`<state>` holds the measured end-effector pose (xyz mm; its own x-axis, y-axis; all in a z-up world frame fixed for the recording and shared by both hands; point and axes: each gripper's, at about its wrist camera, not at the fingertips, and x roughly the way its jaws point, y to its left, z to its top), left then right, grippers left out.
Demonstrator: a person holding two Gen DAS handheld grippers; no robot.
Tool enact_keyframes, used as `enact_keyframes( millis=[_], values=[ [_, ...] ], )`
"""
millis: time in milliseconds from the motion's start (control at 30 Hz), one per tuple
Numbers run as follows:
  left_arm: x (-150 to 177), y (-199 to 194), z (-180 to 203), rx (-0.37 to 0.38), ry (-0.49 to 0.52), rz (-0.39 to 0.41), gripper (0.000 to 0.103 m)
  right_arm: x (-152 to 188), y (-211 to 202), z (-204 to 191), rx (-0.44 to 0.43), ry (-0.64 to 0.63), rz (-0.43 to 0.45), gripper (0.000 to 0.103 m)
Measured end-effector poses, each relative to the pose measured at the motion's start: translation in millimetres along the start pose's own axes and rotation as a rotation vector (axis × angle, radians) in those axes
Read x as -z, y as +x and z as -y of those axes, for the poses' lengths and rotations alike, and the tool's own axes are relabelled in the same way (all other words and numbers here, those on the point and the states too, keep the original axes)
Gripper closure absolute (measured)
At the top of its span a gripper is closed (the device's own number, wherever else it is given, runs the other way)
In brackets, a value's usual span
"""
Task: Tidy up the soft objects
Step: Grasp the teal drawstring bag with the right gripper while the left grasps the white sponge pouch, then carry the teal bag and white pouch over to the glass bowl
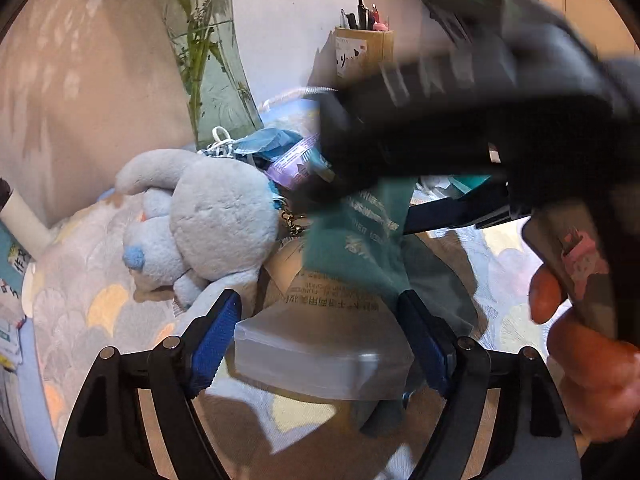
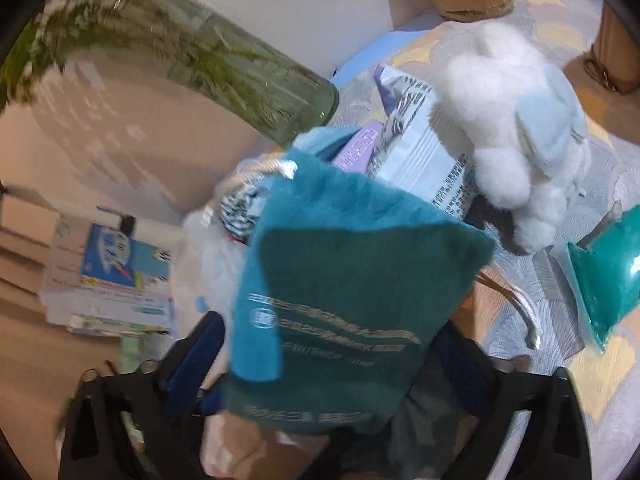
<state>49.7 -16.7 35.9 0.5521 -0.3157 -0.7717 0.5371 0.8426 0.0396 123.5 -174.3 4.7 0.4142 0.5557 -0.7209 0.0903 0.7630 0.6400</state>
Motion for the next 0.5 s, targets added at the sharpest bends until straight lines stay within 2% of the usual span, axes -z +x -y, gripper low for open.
enact_keyframes(
  millis=[67, 133, 200, 267, 333, 367, 433, 500],
  values=[
    [2, -5, -4, 0.027, -0.012, 0.0, 0.024, 2, -2, 6, 0.003, -0.014, 0.011, 0.046],
    [3, -9, -8, 0.02, -0.017, 0.004, 0.024, 5, -15, 20, -0.044, -0.001, 0.037, 0.063],
    [1, -10, -9, 0.016, -0.022, -0.002, 0.024, 7, -33, 34, -0.092, 0.013, 0.076, 0.066],
    [-2, -5, -4, -0.01, -0.015, -0.015, 0.024, 10, -51, 42, -0.101, 0.006, 0.121, 0.068],
    [-10, 8, 2, -0.055, 0.01, -0.048, 0.04, 13, -73, 47, -0.096, -0.022, 0.157, 0.068],
    [-10, 12, 6, -0.058, 0.019, -0.066, 0.059, 14, -79, 46, -0.092, -0.042, 0.158, 0.068],
    [-13, 15, 9, -0.087, 0.023, -0.065, 0.065, 20, -97, 47, -0.085, -0.098, 0.164, 0.068],
    [-12, 3, 9, -0.065, -0.017, -0.033, 0.069, 25, -114, 44, -0.069, -0.161, 0.196, 0.068]
  ],
)
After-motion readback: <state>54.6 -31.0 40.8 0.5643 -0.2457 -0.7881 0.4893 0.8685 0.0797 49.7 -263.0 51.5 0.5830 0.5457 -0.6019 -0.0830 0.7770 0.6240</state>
